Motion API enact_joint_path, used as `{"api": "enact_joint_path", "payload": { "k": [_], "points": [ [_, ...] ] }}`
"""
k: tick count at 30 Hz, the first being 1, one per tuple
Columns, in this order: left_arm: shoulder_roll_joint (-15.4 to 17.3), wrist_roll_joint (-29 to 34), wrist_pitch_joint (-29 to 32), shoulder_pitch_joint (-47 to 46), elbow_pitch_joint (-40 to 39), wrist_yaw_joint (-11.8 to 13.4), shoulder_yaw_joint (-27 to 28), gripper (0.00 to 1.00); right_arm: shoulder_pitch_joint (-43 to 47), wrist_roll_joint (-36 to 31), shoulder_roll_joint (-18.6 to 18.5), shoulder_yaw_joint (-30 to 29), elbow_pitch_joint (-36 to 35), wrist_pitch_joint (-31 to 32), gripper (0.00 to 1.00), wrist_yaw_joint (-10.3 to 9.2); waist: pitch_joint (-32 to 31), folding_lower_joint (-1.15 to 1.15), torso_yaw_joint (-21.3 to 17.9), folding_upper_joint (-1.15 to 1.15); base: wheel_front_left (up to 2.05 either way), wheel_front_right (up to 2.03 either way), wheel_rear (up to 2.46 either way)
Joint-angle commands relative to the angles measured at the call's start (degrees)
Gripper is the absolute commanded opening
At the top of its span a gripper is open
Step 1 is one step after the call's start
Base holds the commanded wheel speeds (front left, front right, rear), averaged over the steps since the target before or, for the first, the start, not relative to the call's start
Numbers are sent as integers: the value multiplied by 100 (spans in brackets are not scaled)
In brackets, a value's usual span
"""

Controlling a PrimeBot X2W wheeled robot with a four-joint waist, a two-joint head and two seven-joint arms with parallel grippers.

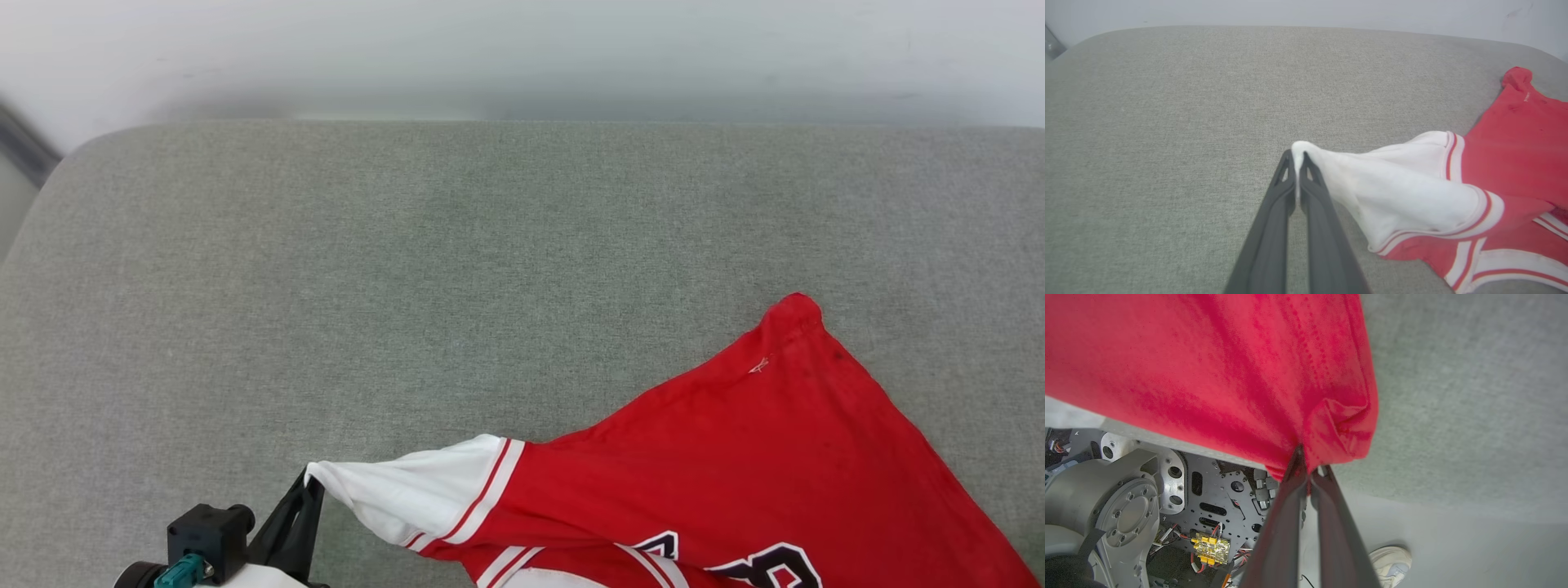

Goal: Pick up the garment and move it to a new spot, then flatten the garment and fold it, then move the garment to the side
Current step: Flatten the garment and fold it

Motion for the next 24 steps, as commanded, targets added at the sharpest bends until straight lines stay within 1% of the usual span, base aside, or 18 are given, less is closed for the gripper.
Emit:
{"api": "enact_joint_path", "payload": {
  "k": [1,3,4,5,10,13,15,18,20,22,24],
  "points": [
    [17,-6,6,29,5,10,21,0,78,16,67,-57,18,-62,0,-4,6,2,-9,0,0,0,0],
    [30,-15,19,36,12,7,18,0,130,0,190,-150,5,-191,0,-4,5,2,-33,0,0,0,0],
    [41,-18,26,40,17,6,17,0,107,-34,227,-201,-17,-241,2,-4,2,2,-43,0,0,0,0],
    [48,-21,28,42,21,2,13,0,44,-65,243,-277,-57,-283,100,-4,-4,2,-49,0,0,0,0],
    [64,9,65,4,-13,10,-19,0,-400,-161,76,-683,-524,-428,100,-3,-14,2,-25,0,0,0,0],
    [52,46,76,-70,-55,13,-53,0,-812,-211,-76,-868,-940,-391,100,-4,34,2,38,0,0,0,0],
    [35,65,87,-139,-81,2,-74,0,-1152,-258,-178,-887,-1203,-301,100,-3,98,2,93,0,0,0,0],
    [-7,106,100,-256,-108,-30,-100,0,-1754,-344,-315,-684,-1502,-11,100,-3,231,2,199,0,0,0,0],
    [-41,147,114,-360,-124,-48,-122,0,-2193,-424,-381,-421,-1627,266,100,-4,354,2,293,0,0,0,0],
    [-77,194,112,-470,-126,-87,-142,0,-2659,-511,-360,-90,-1652,547,100,-4,482,2,376,0,0,0,0],
    [-122,226,112,-582,-119,-114,-178,0,-3139,-605,-259,246,-1568,826,100,-3,612,2,471,0,0,0,0]
  ]
}}
